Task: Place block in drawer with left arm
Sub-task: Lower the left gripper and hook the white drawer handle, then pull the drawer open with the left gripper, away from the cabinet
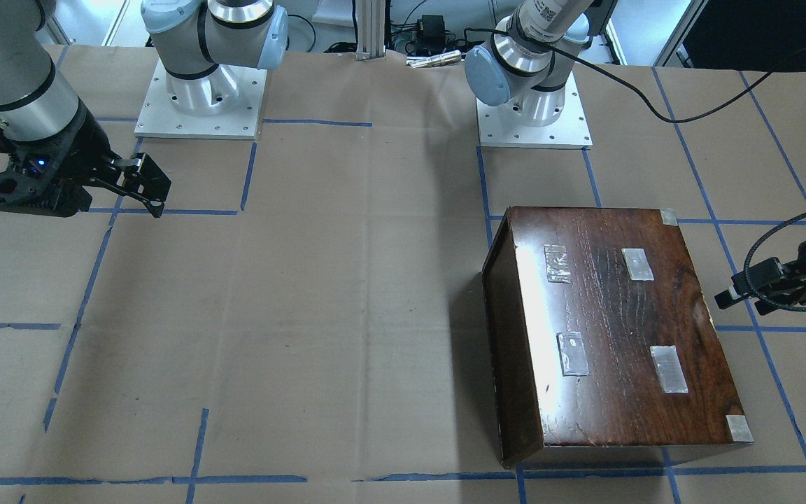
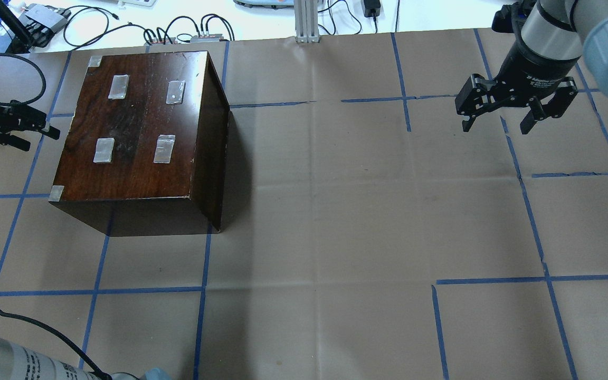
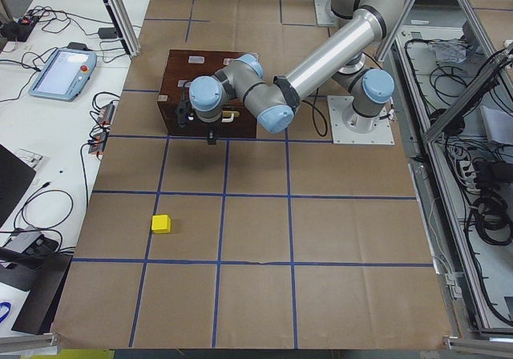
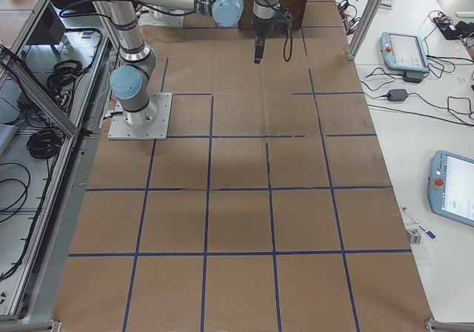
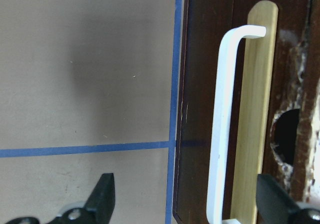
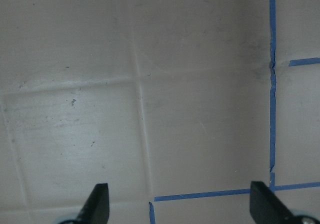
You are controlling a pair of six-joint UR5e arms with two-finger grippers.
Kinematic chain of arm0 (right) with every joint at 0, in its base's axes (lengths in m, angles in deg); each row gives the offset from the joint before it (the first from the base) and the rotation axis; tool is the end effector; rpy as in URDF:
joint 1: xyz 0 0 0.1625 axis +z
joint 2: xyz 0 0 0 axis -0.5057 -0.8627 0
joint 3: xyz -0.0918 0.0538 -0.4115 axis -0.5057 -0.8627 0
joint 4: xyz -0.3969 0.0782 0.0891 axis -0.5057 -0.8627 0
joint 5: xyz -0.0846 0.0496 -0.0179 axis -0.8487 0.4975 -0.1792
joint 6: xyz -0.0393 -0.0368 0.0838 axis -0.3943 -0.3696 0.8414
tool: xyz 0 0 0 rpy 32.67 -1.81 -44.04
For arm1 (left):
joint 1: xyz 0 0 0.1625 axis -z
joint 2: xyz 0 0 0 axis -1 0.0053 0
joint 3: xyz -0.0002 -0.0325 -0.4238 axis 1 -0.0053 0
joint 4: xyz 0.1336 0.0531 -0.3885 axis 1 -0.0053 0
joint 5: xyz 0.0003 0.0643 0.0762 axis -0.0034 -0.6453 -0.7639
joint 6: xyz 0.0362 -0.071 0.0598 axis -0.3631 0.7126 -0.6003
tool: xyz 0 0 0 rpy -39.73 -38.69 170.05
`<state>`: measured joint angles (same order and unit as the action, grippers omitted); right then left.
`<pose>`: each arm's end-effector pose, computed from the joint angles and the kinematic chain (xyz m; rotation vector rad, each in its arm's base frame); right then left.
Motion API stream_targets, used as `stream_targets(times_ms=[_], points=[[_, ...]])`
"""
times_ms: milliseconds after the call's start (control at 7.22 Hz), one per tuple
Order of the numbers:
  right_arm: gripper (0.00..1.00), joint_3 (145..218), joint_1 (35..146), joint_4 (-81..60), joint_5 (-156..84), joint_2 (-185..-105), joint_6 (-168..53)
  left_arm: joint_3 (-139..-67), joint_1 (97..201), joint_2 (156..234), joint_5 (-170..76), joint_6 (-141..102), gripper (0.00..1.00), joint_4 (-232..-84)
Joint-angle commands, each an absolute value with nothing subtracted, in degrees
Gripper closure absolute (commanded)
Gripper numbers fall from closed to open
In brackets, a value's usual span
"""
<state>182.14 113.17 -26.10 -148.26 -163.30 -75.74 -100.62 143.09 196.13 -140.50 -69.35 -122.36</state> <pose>0.0703 -0.5137 0.4434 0.1490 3.1236 0.0822 0.2280 -0.5820 0.3242 0.0712 -2.7917 0.0748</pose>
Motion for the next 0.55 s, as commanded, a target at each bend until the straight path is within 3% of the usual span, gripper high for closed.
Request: stream_targets(times_ms=[0, 416], points=[[0.0, 182.15, 113.17, -26.1, -148.26, -163.3, -75.74, -100.52, 144.53, 197.93, -140.46, -69.17, 0.01, -120.24], [0.0, 182.07, 113.17, -26.1, -148.26, -163.3, -75.74, -99.81, 144.98, 199.52, -140.46, -69.17, 0.01, -119.62]])
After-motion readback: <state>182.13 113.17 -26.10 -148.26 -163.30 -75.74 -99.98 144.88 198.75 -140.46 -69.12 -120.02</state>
